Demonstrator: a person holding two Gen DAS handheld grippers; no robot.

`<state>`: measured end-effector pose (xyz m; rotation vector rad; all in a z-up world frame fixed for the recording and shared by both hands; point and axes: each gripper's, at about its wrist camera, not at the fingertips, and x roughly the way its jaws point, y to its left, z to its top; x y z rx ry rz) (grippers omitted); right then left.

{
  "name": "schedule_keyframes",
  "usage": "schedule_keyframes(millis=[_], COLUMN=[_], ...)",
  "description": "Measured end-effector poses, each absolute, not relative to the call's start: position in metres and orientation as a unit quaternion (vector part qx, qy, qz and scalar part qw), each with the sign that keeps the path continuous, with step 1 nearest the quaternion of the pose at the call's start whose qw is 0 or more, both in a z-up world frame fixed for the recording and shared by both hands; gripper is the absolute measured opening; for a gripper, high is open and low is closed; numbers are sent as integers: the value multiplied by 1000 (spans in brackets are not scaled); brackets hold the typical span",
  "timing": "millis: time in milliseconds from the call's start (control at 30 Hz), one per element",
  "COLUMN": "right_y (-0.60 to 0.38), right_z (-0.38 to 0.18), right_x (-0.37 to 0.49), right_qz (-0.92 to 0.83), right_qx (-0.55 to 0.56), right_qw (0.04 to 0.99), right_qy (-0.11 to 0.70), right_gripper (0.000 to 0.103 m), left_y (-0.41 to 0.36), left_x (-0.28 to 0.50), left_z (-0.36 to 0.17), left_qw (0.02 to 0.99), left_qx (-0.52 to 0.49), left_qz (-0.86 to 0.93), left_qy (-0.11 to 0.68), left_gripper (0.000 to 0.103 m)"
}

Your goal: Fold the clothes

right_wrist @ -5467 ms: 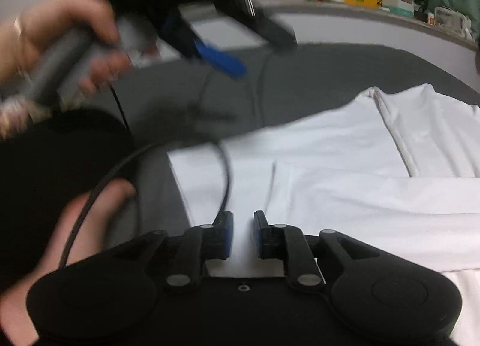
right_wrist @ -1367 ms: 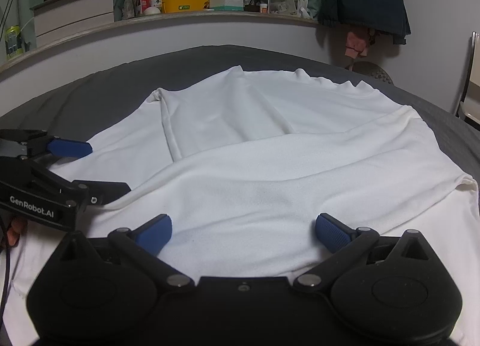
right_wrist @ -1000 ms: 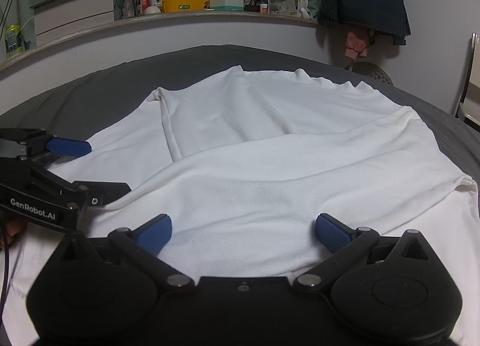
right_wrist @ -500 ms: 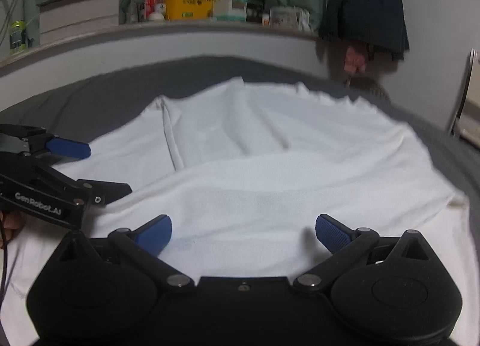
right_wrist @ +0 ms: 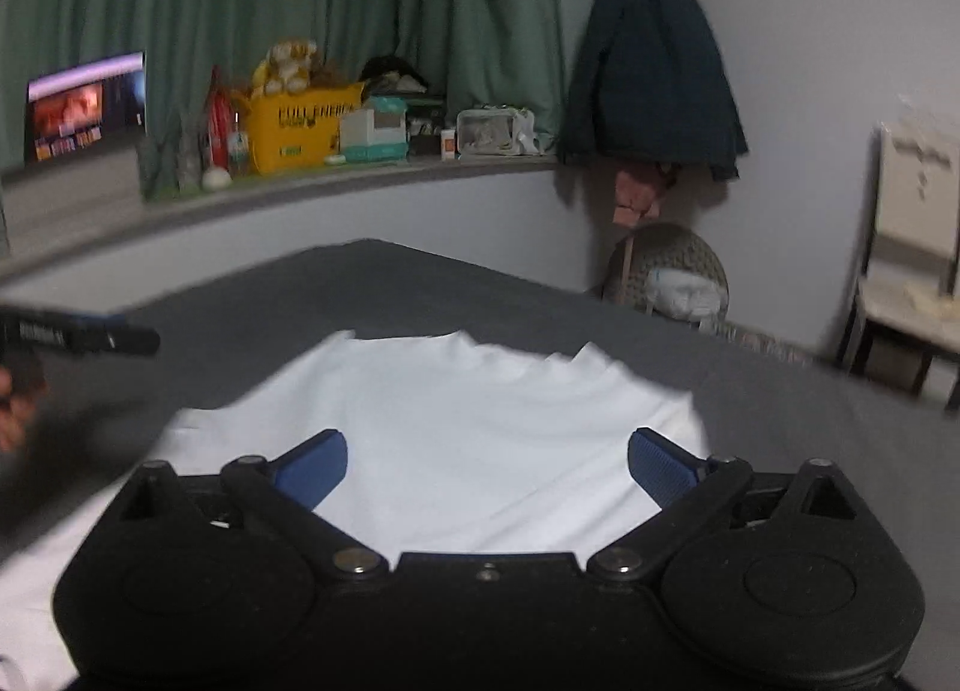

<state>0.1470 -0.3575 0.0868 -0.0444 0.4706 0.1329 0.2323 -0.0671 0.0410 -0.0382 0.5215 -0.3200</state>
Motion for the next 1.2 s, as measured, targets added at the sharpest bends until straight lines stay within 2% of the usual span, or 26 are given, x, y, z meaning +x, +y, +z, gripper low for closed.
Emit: schedule_keyframes(millis=[67,300,367,400,467,567,600,633,700,733,767,833,967,1200], right_y=[-374,-439,-456,-463,-472,-472,-469,-467,-464,-463,-461,-459,-463,-467], right_z=[86,49,37,31,20,4,2,1,1,1,0,0,15,71], right_x=[192,319,339,348,361,374,377,379,378,377,376,374,353,261], right_qz=[61,5,-8,-9,-1,23,29,32,31,30,30,30,33,126], right_qx=[-19,43,78,98,139,156,149,143,145,146,146,148,146,149], right_qw=[963,930,922,917,905,890,890,891,894,895,897,900,917,938], right_qy=[262,365,380,387,401,428,431,429,423,420,417,409,370,286], right_gripper=[86,76,67,67,63,53,53,50,34,14,8,8,7,6], left_y=[-79,-111,-115,-115,-113,-113,-115,-119,-128,-129,-129,-129,-133,-102], left_x=[269,379,402,413,428,444,448,450,447,448,448,448,433,349], left_z=[39,15,4,-2,-12,-27,-32,-37,-42,-42,-43,-42,-29,23], left_qw=[948,929,923,920,913,903,900,899,905,904,904,904,921,942], left_qx=[-6,-29,-38,-41,-72,-94,-94,-79,-43,-51,-59,-74,-60,-18], left_qz=[-164,-149,-145,-139,-138,-140,-141,-144,-143,-146,-150,-157,-162,-237], left_qy=[273,337,355,363,378,396,401,406,398,398,397,391,348,237], left_gripper=[103,102,96,92,72,68,68,64,46,26,11,6,6,6])
